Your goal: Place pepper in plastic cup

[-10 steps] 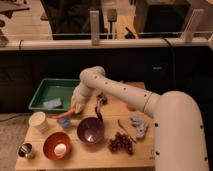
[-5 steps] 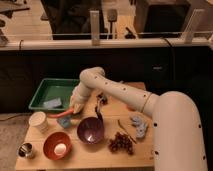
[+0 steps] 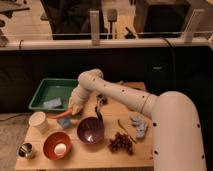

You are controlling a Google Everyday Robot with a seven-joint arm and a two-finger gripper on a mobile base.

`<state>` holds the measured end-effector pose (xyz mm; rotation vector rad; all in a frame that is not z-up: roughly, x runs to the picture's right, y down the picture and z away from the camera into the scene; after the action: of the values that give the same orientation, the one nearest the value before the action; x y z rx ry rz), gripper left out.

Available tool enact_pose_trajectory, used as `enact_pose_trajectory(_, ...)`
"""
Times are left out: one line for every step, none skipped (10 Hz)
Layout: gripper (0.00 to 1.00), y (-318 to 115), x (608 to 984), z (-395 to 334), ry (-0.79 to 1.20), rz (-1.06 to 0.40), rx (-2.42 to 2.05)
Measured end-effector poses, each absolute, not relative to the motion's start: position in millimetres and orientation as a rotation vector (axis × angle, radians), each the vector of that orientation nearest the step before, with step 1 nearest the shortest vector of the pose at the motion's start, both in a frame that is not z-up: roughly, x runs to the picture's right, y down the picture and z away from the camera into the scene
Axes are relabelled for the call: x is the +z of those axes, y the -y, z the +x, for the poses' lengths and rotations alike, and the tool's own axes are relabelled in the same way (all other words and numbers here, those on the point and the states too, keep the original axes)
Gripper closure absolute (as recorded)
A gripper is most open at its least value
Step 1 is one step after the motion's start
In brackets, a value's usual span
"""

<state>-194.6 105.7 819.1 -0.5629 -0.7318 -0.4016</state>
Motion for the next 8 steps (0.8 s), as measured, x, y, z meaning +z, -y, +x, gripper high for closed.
enact_pose_trajectory(0.22,-107.8,820.1,-194.5,0.729,-0.565,-0.399)
enact_pose_trajectory(0.2,-108.7,820.5,-194.9,0.727,-0.566,-0.397)
enact_pose_trajectory(0.2,-109.9,821.2,-194.8,0.725,-0.567,-0.396)
enact_pose_trajectory(0.2,-110.4,822.3,-193.8,0.72,-0.567,-0.394)
enact_pose_trajectory(0.2,-110.2,822.8,-193.2,0.717,-0.567,-0.393)
enact_pose_trajectory(0.2,-110.2,823.6,-192.4,0.713,-0.568,-0.393)
enact_pose_trajectory(0.2,-110.4,824.6,-191.4,0.706,-0.57,-0.395)
enact_pose_trajectory(0.2,-110.0,825.2,-190.8,0.701,-0.572,-0.396)
